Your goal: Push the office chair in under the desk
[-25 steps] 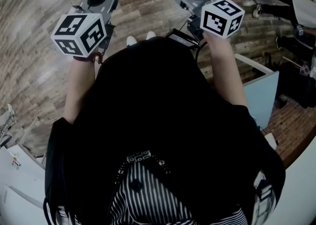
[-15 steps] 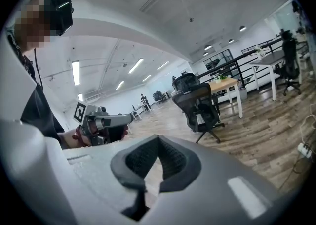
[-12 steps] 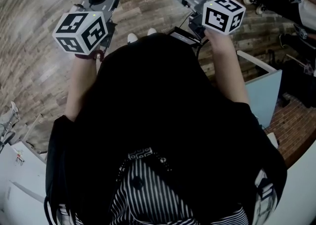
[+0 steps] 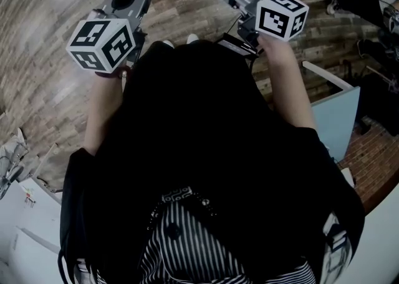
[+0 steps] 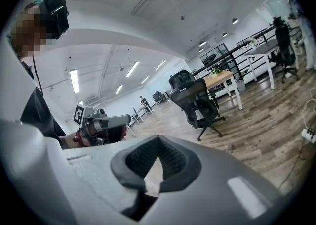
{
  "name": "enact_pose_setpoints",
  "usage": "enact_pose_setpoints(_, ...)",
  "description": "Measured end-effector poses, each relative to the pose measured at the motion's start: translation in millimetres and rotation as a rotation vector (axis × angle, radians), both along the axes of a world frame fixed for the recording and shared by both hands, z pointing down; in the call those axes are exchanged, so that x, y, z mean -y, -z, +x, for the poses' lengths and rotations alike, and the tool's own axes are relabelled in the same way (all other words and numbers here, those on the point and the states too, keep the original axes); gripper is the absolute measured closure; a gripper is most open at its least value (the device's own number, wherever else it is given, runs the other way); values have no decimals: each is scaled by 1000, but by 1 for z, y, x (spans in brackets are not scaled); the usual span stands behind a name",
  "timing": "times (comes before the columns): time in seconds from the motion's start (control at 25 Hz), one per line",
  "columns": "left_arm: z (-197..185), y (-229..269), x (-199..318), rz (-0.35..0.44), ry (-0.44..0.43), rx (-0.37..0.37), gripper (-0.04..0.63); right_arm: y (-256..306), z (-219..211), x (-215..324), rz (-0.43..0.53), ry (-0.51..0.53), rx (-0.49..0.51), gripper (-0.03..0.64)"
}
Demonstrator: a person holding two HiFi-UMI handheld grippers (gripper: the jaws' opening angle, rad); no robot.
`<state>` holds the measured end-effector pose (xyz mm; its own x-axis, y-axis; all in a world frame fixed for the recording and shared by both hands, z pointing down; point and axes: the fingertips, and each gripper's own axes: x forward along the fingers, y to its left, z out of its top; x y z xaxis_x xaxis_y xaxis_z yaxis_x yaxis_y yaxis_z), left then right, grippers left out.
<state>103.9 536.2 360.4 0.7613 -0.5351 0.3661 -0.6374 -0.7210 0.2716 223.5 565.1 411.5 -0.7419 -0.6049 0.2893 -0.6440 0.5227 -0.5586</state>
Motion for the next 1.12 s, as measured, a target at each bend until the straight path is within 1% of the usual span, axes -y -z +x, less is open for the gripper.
enact_pose_setpoints(0.2,1,-1,3,-2,10,-3,594,-2,9,2,-15,-7,10,617)
enact_pose_setpoints(0.48,2,3,26,13,17,-7,594,0,20,24,-5,-36,5,617)
enact_pose_setpoints(0.72,0,12,52,33,11,-33,594,13,13,38,17,-61,2,617)
enact_pose_setpoints(0.92,7,10,100,28,-16,-49,594,14,13,83,12,-69,-10,617)
enact_pose_setpoints(1.12,-1,12,147,26,-18,-61,594,22,1,130,24,-68,-14,617)
